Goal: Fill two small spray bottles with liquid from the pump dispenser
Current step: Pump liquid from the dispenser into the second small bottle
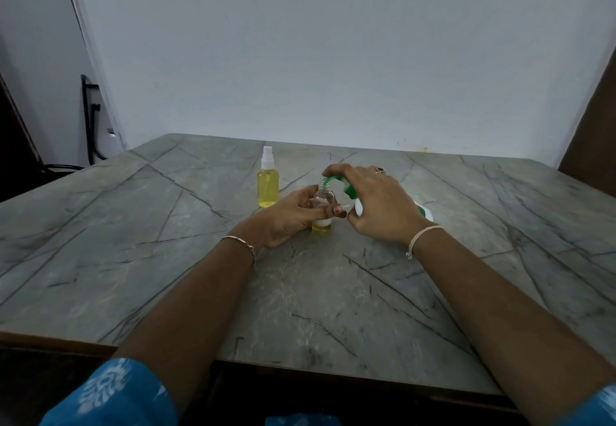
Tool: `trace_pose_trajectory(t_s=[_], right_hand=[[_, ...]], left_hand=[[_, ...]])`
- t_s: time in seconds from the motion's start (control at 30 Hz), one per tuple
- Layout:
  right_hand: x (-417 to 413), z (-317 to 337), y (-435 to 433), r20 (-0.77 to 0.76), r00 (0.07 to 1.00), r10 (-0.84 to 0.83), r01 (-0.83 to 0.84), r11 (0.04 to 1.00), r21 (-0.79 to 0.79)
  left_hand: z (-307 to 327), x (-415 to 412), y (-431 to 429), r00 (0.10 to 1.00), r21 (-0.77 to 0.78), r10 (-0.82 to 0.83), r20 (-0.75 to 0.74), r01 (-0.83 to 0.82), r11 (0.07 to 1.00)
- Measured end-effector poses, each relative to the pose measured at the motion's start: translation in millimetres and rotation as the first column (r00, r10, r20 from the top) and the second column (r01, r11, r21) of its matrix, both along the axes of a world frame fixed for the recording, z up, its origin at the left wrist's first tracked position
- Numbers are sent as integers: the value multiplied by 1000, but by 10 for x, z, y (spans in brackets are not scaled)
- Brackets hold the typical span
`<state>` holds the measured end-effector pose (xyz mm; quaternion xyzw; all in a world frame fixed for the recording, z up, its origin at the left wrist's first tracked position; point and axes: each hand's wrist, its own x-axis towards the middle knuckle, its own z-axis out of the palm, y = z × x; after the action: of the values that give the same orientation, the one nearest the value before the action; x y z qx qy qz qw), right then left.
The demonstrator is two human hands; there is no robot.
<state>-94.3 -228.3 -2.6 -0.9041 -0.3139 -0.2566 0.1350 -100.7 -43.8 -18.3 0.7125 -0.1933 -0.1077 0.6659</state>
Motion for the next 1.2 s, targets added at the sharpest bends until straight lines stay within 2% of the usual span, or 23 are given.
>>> trace_pose_trajectory(t_s=[0.27, 0.57, 0.83, 1.2], right_hand=[[14, 18, 32, 0, 999, 42, -42, 998, 53], [-3, -9, -4, 20, 1000, -8, 8, 1000, -5], [9, 6, 39, 26, 1000, 18, -19, 999, 51], [1, -6, -4, 29, 1000, -7, 7, 1000, -4]], left_hand=[[-13, 10, 5, 1000, -2, -15, -3, 15, 1000], [-4, 8, 0, 1000, 8, 0, -7, 0, 1000], [-17, 24, 9, 1000, -20, -31, -7, 30, 999], [-26, 21, 12, 1000, -33, -17, -8, 16, 999]])
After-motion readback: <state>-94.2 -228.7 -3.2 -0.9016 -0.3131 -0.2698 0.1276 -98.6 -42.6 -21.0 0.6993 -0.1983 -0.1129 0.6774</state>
